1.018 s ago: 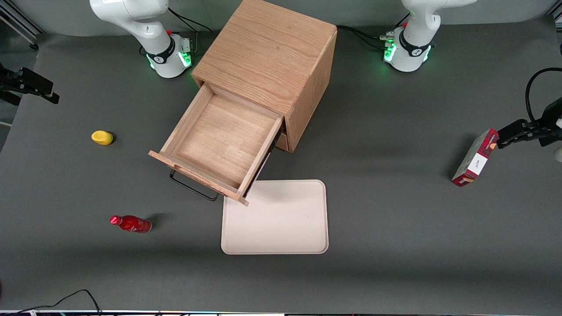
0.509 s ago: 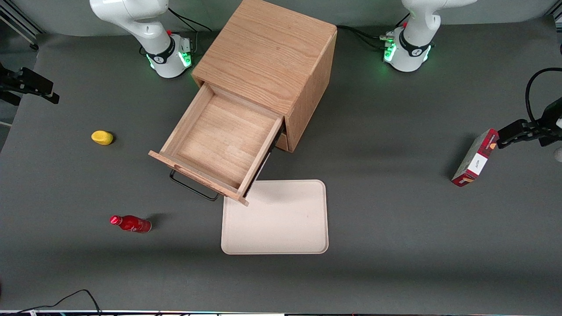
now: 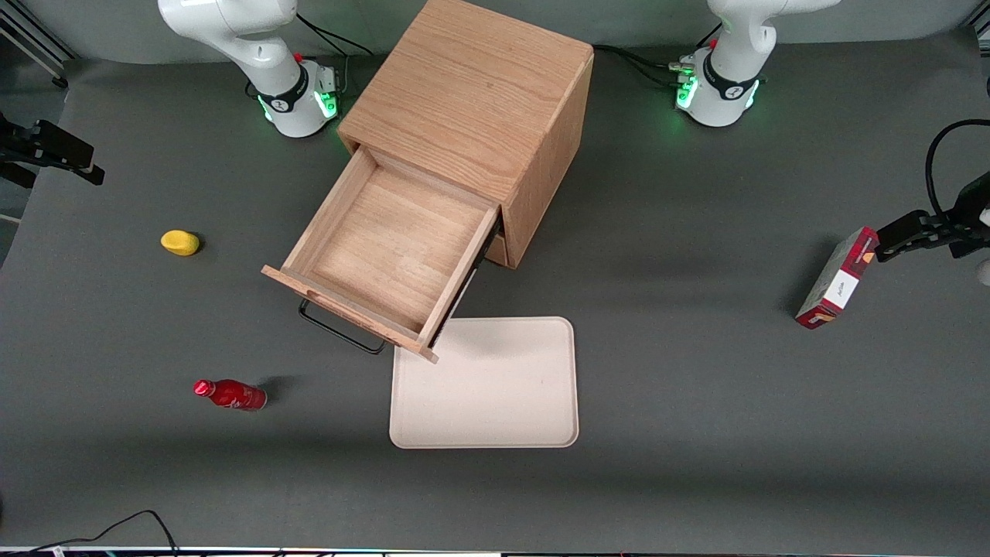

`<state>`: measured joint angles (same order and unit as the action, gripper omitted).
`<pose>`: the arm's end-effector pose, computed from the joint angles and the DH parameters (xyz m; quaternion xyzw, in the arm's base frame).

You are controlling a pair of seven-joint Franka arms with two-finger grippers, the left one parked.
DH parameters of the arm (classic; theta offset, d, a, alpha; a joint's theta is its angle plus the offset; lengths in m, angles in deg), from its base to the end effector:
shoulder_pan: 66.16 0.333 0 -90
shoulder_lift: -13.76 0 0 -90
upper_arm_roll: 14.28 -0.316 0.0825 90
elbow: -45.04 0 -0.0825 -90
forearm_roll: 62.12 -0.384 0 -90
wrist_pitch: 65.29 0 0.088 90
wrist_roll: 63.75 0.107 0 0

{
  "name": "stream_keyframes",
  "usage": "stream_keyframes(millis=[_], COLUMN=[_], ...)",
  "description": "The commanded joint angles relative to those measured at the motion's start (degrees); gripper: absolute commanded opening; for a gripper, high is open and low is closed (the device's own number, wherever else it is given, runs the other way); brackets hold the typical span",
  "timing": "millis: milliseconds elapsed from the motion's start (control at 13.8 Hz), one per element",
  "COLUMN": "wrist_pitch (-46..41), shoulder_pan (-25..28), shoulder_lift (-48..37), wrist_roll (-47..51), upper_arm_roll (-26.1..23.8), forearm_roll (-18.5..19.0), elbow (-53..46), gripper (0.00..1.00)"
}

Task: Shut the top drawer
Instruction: 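Move the right gripper from rest toward the open drawer's front panel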

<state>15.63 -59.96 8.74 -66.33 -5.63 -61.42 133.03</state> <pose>0.5093 -0.0274 0.6733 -0.9998 -0.0007 0.0183 0.0013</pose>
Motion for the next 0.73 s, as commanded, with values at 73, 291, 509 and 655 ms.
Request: stream_keyframes(millis=[73, 291, 509, 655], wrist_pitch=[-0.5, -1.0, -1.2, -0.8], shoulder_pan=[0.5, 1.7, 2.1, 2.1], shoulder_lift=[8.1, 16.0, 25.6, 29.9], wrist_roll=[-1.2, -1.3, -1.2, -1.0], upper_arm_roll=[-0.6, -2.1, -3.8, -4.5], forearm_roll=[-0.4, -0.4, -1.5, -1.6], elbow=[-10.9, -19.9, -31.4, -36.3], gripper=[1.00, 1.00, 1.00, 1.00])
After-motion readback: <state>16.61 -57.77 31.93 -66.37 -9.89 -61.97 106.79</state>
